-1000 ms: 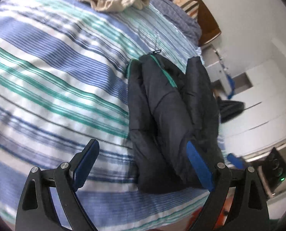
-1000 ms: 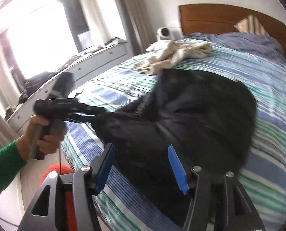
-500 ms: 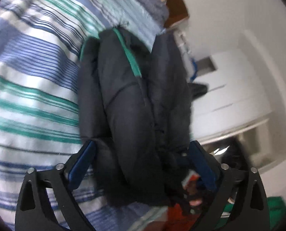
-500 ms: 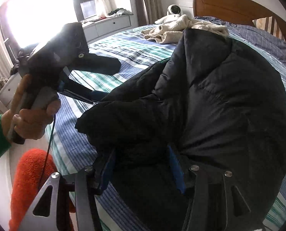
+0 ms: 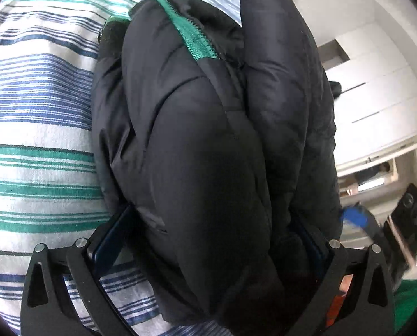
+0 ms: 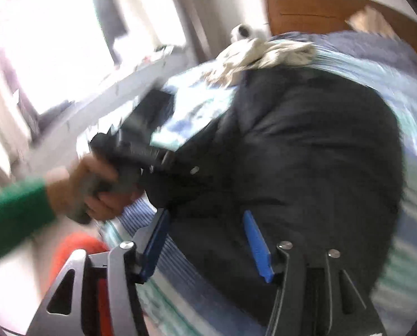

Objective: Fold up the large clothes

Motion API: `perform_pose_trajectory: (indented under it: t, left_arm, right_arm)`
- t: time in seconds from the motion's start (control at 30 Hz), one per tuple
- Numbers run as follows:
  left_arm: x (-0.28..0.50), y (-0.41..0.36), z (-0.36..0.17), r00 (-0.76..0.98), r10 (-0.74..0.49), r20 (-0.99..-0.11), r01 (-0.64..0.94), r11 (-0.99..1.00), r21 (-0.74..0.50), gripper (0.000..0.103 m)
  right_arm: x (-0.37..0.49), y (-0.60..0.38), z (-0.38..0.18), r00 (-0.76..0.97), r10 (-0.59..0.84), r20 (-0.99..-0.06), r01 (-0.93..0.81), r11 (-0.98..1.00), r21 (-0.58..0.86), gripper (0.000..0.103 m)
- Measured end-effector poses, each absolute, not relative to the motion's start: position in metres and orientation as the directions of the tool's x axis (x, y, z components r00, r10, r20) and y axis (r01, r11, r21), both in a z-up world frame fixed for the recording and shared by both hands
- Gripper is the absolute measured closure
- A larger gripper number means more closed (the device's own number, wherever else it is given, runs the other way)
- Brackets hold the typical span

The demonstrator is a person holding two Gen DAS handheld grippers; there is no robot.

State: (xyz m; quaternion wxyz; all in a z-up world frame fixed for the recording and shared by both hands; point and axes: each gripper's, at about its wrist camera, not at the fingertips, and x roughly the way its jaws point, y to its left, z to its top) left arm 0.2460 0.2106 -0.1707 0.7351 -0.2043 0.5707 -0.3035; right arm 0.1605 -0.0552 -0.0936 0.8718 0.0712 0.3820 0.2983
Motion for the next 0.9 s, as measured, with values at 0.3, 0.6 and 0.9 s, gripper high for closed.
perform_pose_trajectory:
  t: [0.3,0.6,0.9]
  left_arm:
    - [0.242,0.193,-0.175,0.176,-0.655,-0.735,0.191,0.755,-0.627,0.0]
    - [0.248,0.18,-0.177,0.202,-0.644,-0.738,0.158,0.765,-0.624,0.0]
    - [0.22,0.155,-0.145,0.339,-0.572,-0.747,0.181,0.819,-0.545,0.057]
  right_arm:
    - [0.185,-0.183,-0.153,0.533,0.552,-0.641,-0.124,0.8,0.587,0.03]
    - [0.242,-0.18,-0.211,0.432,0.751,-0.499,-0.082,0.584,0.808,0.001]
    - [0.235,-0.16,-0.173,0.475,0.668,-0.573,-0.224,0.722,0.655,0.036]
